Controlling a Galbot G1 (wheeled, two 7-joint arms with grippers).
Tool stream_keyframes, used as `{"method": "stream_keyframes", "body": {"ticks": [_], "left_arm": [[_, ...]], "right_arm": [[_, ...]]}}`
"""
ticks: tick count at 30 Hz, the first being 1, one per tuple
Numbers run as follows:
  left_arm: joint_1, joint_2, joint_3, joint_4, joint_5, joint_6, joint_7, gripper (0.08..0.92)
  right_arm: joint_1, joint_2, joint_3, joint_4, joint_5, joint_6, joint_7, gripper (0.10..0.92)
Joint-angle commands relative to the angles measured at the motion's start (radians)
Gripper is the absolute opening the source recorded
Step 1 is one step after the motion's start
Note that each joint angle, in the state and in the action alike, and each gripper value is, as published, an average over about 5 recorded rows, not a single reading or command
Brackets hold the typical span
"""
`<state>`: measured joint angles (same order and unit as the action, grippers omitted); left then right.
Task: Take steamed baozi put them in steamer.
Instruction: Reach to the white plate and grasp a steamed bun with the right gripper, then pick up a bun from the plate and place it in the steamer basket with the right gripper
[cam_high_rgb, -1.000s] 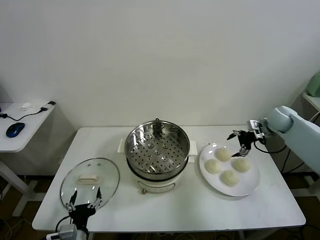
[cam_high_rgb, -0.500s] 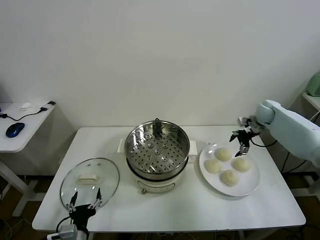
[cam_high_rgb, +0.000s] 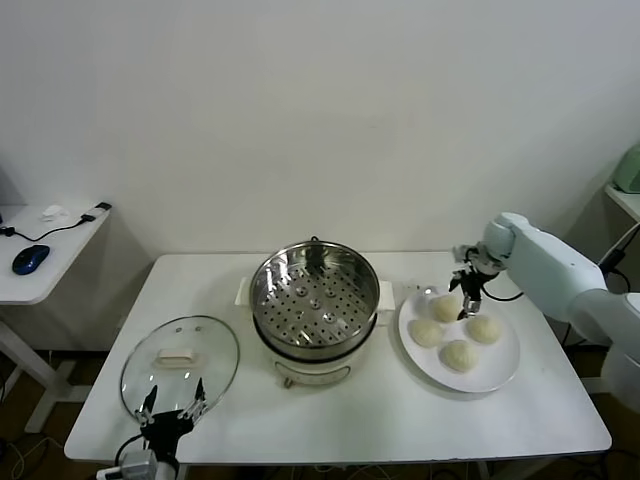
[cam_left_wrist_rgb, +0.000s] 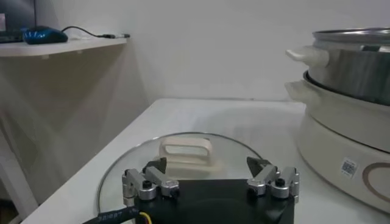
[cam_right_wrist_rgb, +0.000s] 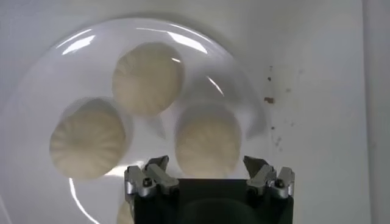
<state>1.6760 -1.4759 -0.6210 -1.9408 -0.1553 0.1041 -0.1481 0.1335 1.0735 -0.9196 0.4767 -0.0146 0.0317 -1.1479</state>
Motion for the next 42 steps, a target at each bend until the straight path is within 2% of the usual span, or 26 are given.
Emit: {"method": "stream_keyframes", "body": {"ticks": [1,4,11,19,24,27,30,33,36,42], "left_arm": [[0.004,-0.001,0.000,-0.002,0.001,0.001,-0.001,0.823],[0.008,-0.002,0.000,-0.007,0.005,0.001,-0.001,0.823],[0.020,-0.007,0.003,-0.021,0.016,-0.002,-0.002,0.823],[0.034,-0.015,0.017,-0.050,0.026,-0.003,-0.003,0.823],[0.036,-0.016,0.024,-0.063,0.037,0.000,-0.002,0.823],[0.035,-0.015,0.026,-0.062,0.041,0.001,-0.002,0.823],[0.033,-0.012,0.025,-0.060,0.042,0.002,-0.004,0.823],[0.032,-0.009,0.024,-0.060,0.041,0.003,-0.006,0.823],[0.032,-0.006,0.023,-0.058,0.040,0.002,-0.008,0.823],[0.033,-0.003,0.025,-0.053,0.041,0.003,-0.010,0.823]], "right_arm": [[-0.016,0.048,0.036,-0.059,-0.043,-0.003,0.003,0.690],[-0.015,0.049,0.048,-0.056,-0.049,0.001,0.004,0.641],[0.048,-0.018,-0.013,0.058,0.039,-0.009,-0.015,0.628],[0.468,-0.115,-0.377,0.369,0.308,0.053,-0.065,0.628],[0.764,-0.052,-0.570,0.595,0.502,0.157,-0.098,0.628],[0.844,0.002,-0.601,0.750,0.554,0.221,-0.105,0.628],[0.857,0.057,-0.604,0.865,0.522,0.306,-0.091,0.628],[0.796,0.114,-0.593,0.891,0.410,0.450,-0.071,0.628],[0.704,0.152,-0.556,0.833,0.249,0.591,-0.048,0.628],[0.440,0.225,-0.396,0.583,-0.037,0.790,0.005,0.628]]}}
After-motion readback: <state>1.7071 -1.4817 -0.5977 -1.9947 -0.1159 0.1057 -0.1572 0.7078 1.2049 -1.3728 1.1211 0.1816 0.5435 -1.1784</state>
